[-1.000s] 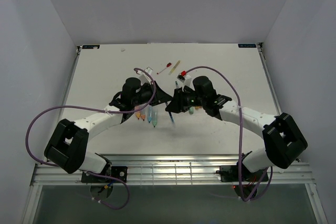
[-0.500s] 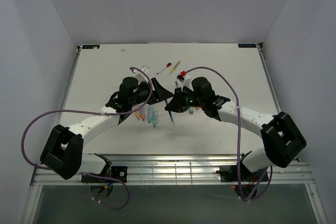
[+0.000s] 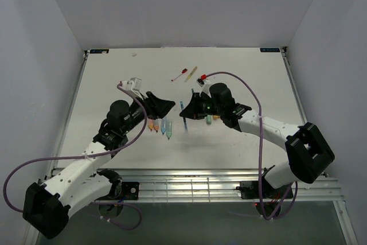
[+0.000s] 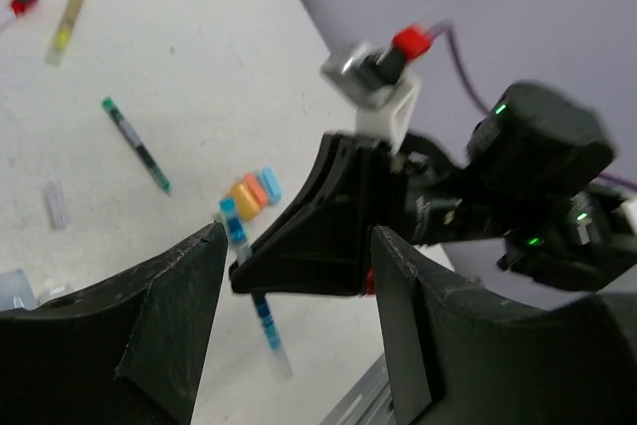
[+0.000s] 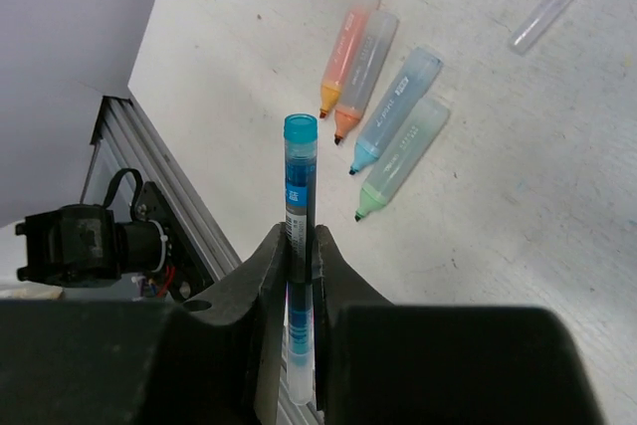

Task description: Open the pen caps

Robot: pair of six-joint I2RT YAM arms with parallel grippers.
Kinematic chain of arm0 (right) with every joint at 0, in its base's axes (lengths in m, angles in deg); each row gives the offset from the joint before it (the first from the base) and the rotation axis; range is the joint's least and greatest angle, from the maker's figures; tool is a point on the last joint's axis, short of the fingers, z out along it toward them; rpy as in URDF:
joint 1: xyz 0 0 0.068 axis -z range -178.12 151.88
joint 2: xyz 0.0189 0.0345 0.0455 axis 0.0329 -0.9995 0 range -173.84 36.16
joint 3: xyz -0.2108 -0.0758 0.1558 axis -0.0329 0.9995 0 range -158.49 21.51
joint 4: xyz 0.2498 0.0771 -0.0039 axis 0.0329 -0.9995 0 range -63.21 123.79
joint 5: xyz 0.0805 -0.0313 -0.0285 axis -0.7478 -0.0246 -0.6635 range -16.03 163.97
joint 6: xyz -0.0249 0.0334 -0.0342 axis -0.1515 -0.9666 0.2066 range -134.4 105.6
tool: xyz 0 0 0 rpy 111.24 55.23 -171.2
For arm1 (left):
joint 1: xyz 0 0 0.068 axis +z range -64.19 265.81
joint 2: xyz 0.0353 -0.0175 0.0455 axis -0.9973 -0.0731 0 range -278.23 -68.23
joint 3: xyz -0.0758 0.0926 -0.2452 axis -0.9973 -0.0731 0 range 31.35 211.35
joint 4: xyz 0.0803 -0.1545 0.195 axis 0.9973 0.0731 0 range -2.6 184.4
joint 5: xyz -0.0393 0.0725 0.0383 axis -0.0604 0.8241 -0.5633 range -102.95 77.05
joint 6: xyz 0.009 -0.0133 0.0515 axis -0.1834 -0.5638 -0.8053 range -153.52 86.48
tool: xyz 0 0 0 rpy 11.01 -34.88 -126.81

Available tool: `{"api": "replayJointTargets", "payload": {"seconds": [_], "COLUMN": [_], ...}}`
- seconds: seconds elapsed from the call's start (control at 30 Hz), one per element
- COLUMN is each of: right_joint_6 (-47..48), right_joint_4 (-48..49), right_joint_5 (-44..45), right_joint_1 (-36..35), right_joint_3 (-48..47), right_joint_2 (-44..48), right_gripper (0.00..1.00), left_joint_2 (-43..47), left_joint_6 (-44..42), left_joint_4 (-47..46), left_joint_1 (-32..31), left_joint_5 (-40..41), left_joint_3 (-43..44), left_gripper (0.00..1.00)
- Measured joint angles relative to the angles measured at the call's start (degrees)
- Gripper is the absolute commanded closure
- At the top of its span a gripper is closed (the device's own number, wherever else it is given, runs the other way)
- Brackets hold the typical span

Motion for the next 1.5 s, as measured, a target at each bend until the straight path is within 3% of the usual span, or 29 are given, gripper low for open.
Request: {"api": "replayJointTargets", "payload": {"seconds": [0.23, 0.6, 0.97, 1.13, 1.5], "right_joint_6": [-4.59, -9.46, -10.71, -10.95, -11.72], "right_joint_4": [4.02, 8.70, 9.42, 10.16, 10.62], "right_joint_5": [-1.88, -4.26, -4.52, -4.57, -5.01], "right_joint_1": [0.00, 0.00, 0.00, 0.00, 0.15], "right_joint_3": [-3.23, -4.17, -6.16, -7.02, -7.04], "right_joint_2": [-0.70, -3.50, -3.87, -4.66, -5.11], "right_gripper": [0.92, 0.92, 0.92, 0.92, 0.92], "left_joint_2": [-4.15, -4.42, -6.21, -7.34, -9.18], "left_joint_6": [-0.33, -0.81, -0.35, 0.15, 2.25], "left_joint_4": [-1.33, -8.39, -9.88, -10.62, -11.85], "left_joint_1": [-0.17, -0.33, -0.68, -0.81, -0.44], "left_joint_5": [-8.02, -16.06, -18.58, -19.63, -19.71], "left_joint_3": [-8.50, -10.10, -11.87, -11.87, -12.09], "left_gripper": [0.35, 0.38, 0.43, 0.55, 0.98]}}
